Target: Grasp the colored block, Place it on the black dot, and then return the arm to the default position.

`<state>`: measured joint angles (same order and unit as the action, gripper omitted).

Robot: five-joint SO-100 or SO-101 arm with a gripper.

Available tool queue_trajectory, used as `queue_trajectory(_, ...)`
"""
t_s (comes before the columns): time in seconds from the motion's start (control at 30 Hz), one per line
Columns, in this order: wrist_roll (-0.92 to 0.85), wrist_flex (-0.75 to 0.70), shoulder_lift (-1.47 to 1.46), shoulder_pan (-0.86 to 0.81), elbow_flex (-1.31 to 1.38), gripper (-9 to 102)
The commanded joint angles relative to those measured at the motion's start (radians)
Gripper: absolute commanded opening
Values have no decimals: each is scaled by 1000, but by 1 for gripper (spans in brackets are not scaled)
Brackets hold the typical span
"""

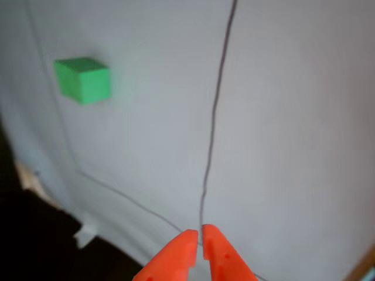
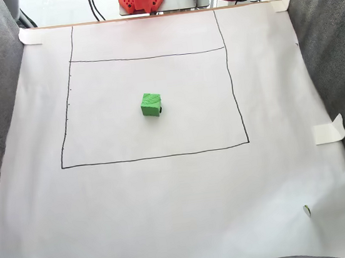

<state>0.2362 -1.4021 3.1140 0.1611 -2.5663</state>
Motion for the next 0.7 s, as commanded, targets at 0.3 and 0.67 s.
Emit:
queue_trajectory(0.3, -63, 15, 155, -29, -98, 0)
queue_trajectory(0.67, -130, 179, 155, -94, -207, 0)
